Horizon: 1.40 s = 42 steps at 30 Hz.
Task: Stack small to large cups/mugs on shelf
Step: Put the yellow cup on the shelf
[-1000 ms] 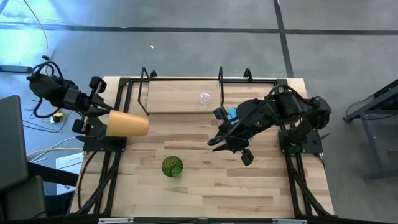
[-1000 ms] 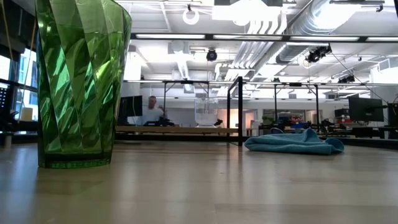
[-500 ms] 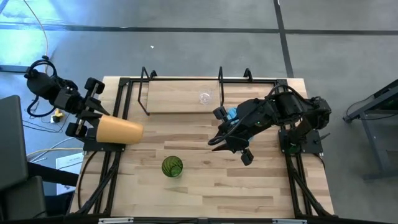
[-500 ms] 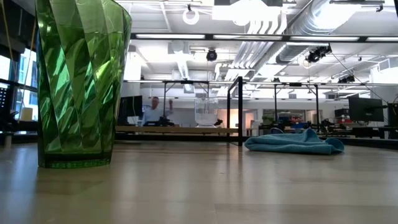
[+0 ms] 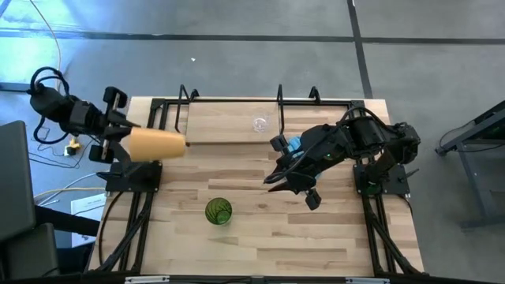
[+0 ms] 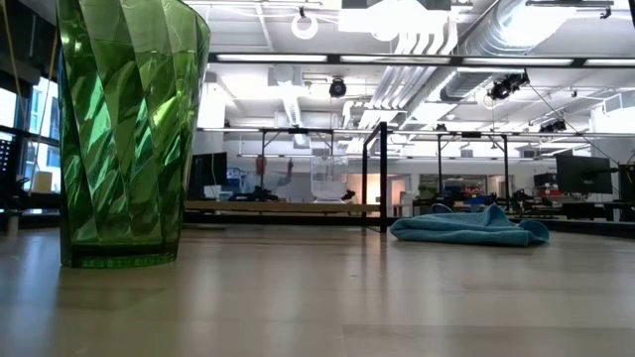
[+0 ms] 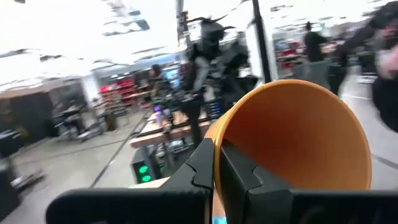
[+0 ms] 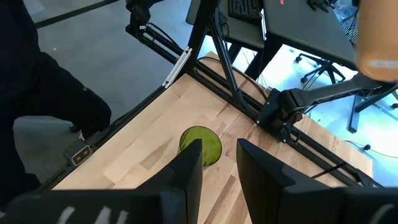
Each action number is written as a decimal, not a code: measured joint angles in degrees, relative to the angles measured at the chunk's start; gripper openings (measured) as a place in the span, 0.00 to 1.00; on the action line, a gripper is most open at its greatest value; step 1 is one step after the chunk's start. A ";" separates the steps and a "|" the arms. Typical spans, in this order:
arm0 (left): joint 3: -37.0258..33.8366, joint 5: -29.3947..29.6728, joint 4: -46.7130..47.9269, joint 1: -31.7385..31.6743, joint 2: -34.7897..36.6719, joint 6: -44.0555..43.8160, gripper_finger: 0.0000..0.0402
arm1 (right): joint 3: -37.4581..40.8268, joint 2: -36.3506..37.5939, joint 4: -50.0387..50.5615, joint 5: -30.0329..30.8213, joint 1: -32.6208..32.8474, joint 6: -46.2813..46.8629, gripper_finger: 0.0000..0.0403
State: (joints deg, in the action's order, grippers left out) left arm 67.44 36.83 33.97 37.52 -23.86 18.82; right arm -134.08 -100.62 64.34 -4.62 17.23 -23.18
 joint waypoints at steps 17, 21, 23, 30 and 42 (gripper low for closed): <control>0.00 19.39 3.90 0.00 0.50 -4.90 0.00 | 0.00 0.00 -0.02 -0.11 0.00 0.09 0.23; 0.00 22.50 5.69 -0.02 0.39 -7.02 0.00 | 0.00 0.00 -0.33 -0.11 0.00 -0.03 0.23; -0.19 22.93 6.06 -0.01 0.39 -7.92 0.00 | 0.00 0.00 -0.78 -0.11 0.01 -0.17 0.23; -1.39 25.95 5.85 -0.02 0.33 -9.65 0.00 | 0.00 0.00 -2.46 -0.13 0.02 -1.33 0.23; -1.51 28.82 1.19 -0.02 -5.45 -7.27 0.00 | 0.00 -0.08 -3.36 -0.11 -1.23 -0.83 0.23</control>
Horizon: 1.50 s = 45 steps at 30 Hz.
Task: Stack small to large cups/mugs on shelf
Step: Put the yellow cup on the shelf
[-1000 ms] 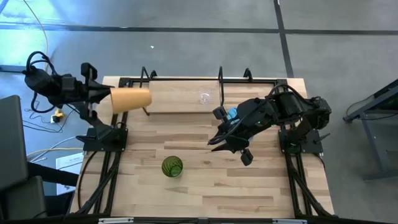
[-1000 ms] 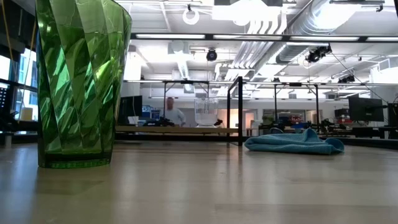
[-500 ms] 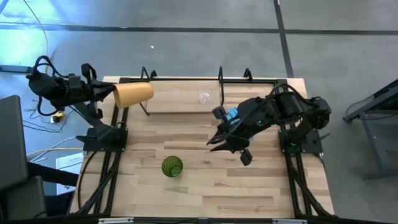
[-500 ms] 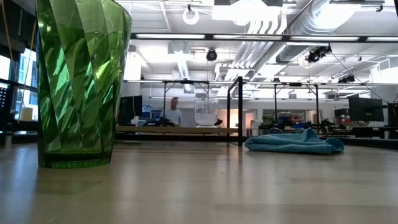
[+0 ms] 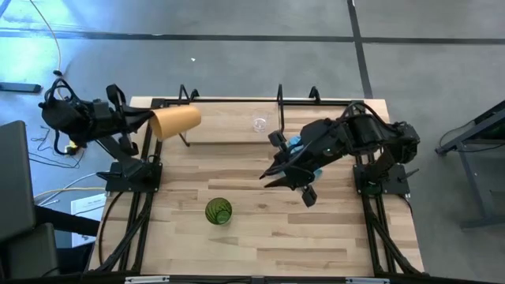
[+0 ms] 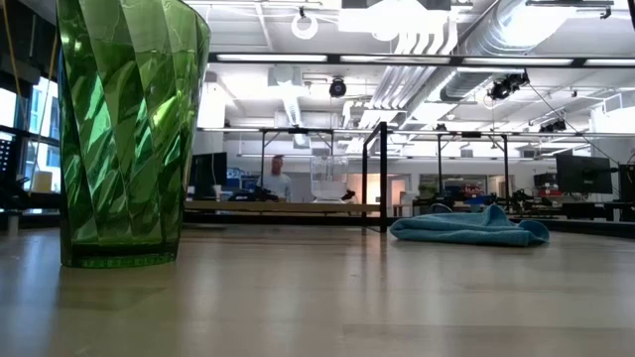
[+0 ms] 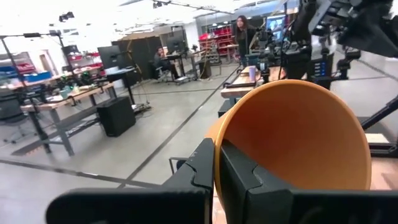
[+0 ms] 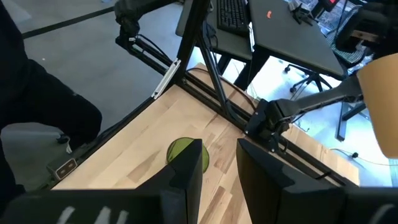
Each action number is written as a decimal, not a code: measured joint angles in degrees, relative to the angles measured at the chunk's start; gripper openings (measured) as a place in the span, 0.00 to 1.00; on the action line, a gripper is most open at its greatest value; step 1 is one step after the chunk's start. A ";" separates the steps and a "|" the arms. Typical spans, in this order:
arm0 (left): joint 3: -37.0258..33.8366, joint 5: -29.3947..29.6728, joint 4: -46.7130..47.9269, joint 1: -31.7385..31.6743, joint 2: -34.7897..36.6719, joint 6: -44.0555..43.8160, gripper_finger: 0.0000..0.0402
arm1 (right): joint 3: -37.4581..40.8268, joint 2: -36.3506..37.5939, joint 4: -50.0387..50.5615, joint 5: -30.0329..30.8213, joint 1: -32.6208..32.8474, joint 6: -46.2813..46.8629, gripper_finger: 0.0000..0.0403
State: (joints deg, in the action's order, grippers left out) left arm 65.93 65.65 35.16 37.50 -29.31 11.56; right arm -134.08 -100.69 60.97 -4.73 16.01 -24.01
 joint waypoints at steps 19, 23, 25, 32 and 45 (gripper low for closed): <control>0.00 -0.75 -3.87 -10.50 -8.89 -4.22 0.00 | 0.02 -0.54 0.26 5.86 -5.11 3.04 0.23; 0.60 -7.85 -3.98 -19.40 -10.31 -4.29 0.00 | 0.02 -0.54 0.40 6.49 -8.65 0.00 0.23; 0.93 -12.28 -4.19 -24.59 -11.67 -3.93 0.00 | 0.02 -0.54 0.39 6.45 -10.97 -0.89 0.23; 0.90 -28.86 -4.56 -46.64 -17.90 -2.97 0.00 | 0.02 -0.54 -2.09 4.90 -19.97 -3.39 0.23; 0.87 -53.97 -5.99 -73.36 -30.15 -5.56 0.00 | 0.02 -0.54 1.82 -0.20 -27.69 -1.51 0.23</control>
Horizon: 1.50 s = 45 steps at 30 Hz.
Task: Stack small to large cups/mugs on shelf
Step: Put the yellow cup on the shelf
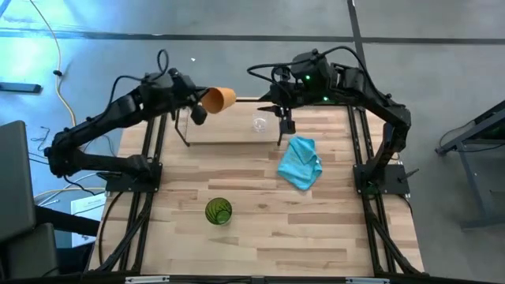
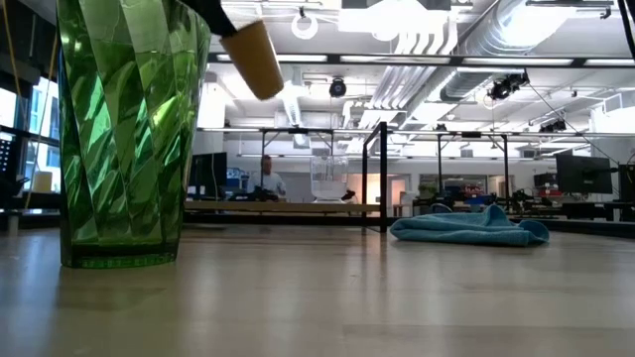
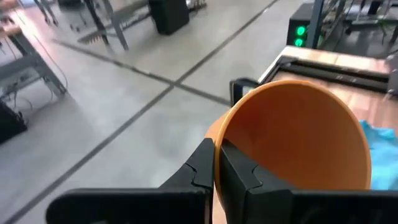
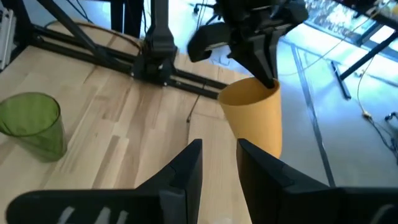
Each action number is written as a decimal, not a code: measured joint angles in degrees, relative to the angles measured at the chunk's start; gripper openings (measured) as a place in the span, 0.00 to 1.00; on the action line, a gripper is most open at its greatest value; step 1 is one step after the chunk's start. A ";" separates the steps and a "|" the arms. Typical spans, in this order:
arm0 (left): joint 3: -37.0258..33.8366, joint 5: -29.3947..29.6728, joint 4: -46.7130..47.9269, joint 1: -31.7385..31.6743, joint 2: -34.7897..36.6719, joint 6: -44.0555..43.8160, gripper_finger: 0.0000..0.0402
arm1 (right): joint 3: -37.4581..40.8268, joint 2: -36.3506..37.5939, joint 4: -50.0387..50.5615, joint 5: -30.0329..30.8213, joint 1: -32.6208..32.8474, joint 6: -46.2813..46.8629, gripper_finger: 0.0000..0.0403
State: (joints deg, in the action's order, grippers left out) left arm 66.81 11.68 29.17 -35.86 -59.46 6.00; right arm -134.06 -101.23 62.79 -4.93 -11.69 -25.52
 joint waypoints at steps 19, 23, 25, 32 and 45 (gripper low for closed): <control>0.30 -14.61 -0.57 -12.98 -16.64 -2.84 0.00 | 0.00 0.00 2.20 -0.08 -3.71 -0.04 0.23; 4.59 -17.79 2.62 -13.84 -19.99 -4.09 0.00 | 0.00 0.00 2.23 -0.07 -4.01 -0.03 0.23; 7.99 -18.27 4.81 -14.06 -22.23 -5.10 0.00 | 0.00 0.00 2.31 -0.07 -4.08 0.07 0.23; 19.64 -18.34 16.65 -13.92 -28.89 -5.42 0.00 | 0.00 0.00 4.78 -0.04 -4.11 0.44 0.23; 23.23 -19.17 24.63 -14.00 -33.99 -7.56 0.00 | 0.00 0.00 6.90 -0.04 -4.46 0.43 0.23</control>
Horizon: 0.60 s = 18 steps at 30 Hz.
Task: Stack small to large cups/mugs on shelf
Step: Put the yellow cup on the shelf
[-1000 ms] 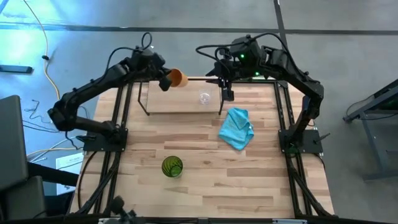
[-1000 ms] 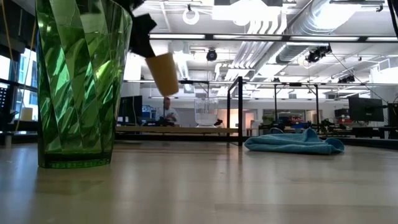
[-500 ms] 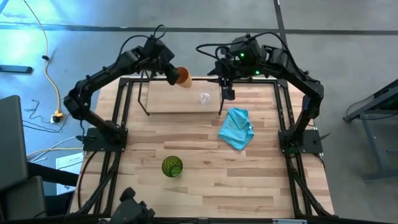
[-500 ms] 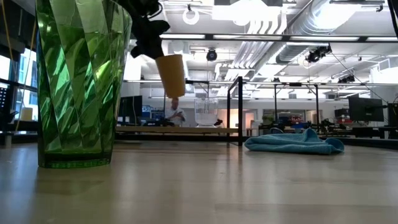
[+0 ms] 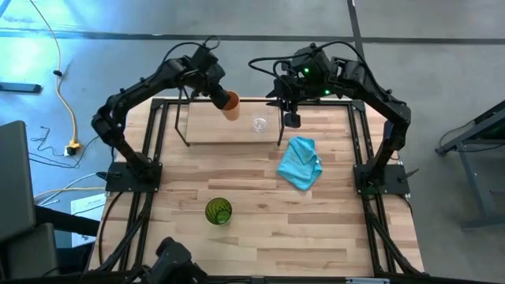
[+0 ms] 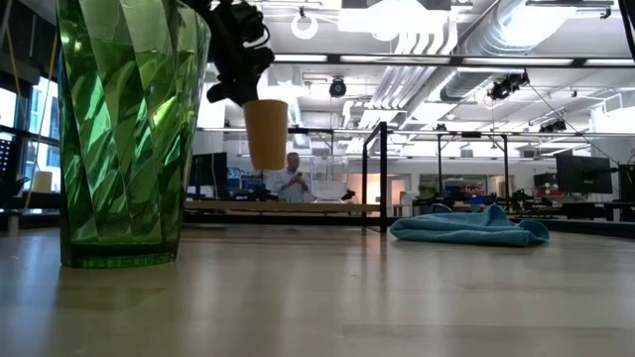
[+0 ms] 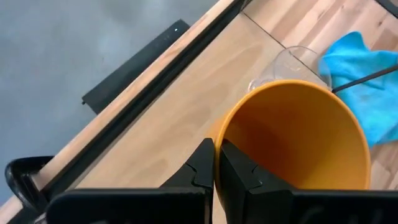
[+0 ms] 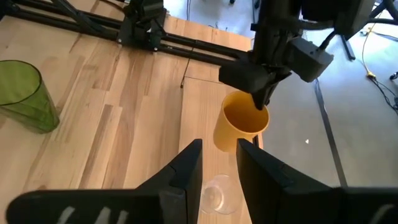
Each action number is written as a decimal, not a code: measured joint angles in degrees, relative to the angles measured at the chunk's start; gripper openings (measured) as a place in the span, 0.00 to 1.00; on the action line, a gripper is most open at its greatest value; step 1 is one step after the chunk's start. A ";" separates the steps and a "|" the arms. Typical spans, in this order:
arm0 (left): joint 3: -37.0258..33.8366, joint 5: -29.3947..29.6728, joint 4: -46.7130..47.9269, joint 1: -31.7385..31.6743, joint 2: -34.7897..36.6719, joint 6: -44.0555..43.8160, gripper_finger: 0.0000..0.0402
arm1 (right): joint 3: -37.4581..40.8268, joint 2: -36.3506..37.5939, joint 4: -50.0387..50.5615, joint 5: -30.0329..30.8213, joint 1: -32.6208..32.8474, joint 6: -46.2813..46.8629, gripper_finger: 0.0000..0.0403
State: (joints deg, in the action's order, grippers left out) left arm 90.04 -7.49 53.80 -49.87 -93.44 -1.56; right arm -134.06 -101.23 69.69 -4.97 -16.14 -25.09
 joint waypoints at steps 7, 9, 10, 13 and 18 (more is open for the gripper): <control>0.00 -0.68 -1.28 0.02 -2.31 -0.36 0.00 | 0.00 0.00 0.22 0.00 0.00 0.62 0.23; 0.00 -1.10 -1.94 0.01 -3.12 -0.40 0.00 | 0.00 0.00 0.44 0.00 0.00 0.62 0.23; 0.00 -1.09 -2.06 0.00 -3.59 -0.40 0.00 | 0.00 0.00 0.55 0.00 0.00 0.62 0.23; 0.00 -1.09 -2.30 -0.07 -5.17 -0.38 0.00 | 0.00 0.00 1.16 0.00 0.00 0.68 0.23; 0.00 -1.07 -2.56 -0.04 -7.09 -0.35 0.00 | 0.00 0.00 2.16 0.00 0.00 0.96 0.23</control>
State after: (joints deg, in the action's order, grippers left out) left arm 90.04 -8.56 51.24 -49.91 -100.53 -1.91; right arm -134.06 -101.23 71.86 -4.97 -16.14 -24.13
